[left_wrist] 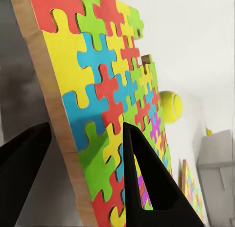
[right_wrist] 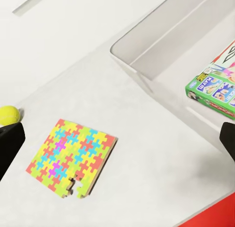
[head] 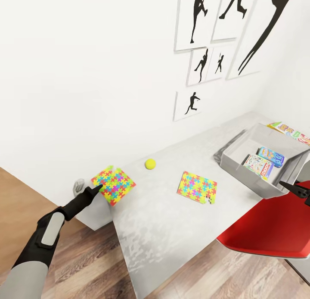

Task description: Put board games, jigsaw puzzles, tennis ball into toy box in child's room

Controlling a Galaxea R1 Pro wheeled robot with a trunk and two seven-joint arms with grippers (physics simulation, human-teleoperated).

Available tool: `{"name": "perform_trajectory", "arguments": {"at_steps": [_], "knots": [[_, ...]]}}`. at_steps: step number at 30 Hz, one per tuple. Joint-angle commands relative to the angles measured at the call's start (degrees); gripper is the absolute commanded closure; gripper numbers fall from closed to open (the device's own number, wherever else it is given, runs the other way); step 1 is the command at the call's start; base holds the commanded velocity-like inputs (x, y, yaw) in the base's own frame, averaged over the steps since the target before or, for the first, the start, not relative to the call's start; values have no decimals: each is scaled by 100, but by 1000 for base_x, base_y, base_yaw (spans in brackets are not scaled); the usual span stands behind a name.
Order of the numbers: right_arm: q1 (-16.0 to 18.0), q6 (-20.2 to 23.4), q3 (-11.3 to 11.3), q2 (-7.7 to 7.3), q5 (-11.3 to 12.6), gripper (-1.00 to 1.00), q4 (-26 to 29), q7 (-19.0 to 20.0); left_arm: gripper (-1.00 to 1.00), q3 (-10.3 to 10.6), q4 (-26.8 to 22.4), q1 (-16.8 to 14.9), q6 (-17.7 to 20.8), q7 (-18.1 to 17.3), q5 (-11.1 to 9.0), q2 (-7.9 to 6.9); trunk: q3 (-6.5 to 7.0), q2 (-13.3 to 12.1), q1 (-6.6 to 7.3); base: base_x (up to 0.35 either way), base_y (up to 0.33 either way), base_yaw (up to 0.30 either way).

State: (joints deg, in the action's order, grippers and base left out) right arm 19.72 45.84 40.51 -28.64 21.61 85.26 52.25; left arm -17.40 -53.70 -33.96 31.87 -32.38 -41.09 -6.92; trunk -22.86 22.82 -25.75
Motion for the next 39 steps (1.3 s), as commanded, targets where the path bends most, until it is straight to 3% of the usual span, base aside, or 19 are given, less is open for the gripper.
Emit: {"name": "perform_trajectory", "arguments": {"at_steps": [1,16,29,39], "knots": [[5,30,6,-1,10,-100,0,13,100,-14,-43,-4,42,-8,-21,2,-9,10,-3,0,0,0],[5,51,56,-3,27,-100,0,13,100,-41,-245,1,56,-51,-29,-1,-9,10,-3,0,0,0],[5,64,77,-1,37,-100,0,13,100,-42,-710,3,78,-74,-30,4,-9,10,-3,0,0,0],[5,61,79,-1,44,-100,0,51,100,19,-1193,3,99,-409,-31,63,-9,10,-3,0,0,0]]}}
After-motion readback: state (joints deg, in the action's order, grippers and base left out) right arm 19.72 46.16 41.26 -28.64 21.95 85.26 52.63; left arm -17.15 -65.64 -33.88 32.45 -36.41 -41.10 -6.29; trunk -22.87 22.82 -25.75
